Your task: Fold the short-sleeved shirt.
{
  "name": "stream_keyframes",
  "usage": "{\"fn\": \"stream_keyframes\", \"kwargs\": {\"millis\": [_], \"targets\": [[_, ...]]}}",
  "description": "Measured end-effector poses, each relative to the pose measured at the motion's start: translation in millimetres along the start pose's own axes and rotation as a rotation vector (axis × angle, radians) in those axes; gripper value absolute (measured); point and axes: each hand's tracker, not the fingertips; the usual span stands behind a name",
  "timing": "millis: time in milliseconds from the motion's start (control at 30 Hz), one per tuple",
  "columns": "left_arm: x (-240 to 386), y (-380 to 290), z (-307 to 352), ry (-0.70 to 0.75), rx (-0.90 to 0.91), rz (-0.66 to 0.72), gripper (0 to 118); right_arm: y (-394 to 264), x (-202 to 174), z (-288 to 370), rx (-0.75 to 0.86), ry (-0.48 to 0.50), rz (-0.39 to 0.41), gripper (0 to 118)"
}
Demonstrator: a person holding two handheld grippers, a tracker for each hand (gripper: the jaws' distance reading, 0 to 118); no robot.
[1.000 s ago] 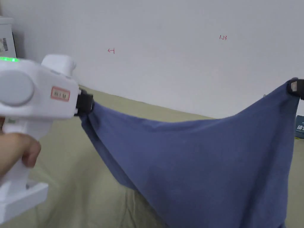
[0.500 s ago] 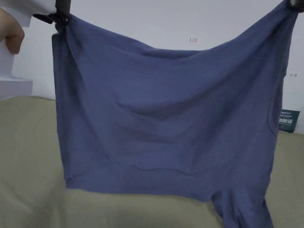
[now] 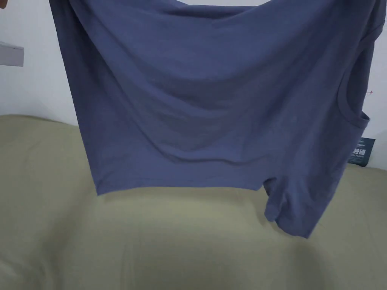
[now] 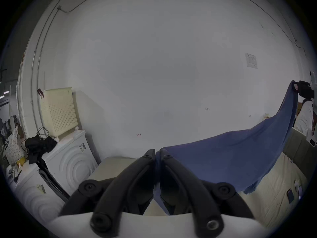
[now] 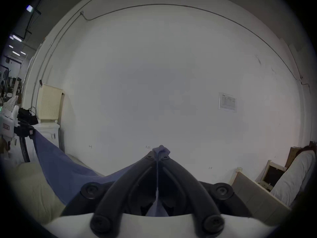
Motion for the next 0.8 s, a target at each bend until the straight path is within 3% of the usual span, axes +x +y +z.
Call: {"fn": "stream_keyframes", "kwargs": {"millis": [333,500,733,800], "targets": [[11.9,-97.4,41.1,-0.080,-0.072,-0.038,4,-103.3,-28.2,61.0,-0.180,0.084,-0.038,0],[-0.4,-167.1,78.9,-0.100,-0.142,0.030,4,-165.3,-42.4,131.4,-0.239,0.103,-0.036,0],[10.0,-293.9,167.5,-0.068,-0.250,0.052,4,-254.5,-73.0,243.5,-0.350,0.060,-0.100,0],[6.0,-331.4,192.8,-0.083,-0.298,0.124,4,-277.1,-81.0,276.8,-0.379,0.058,-0.122,0]]}}
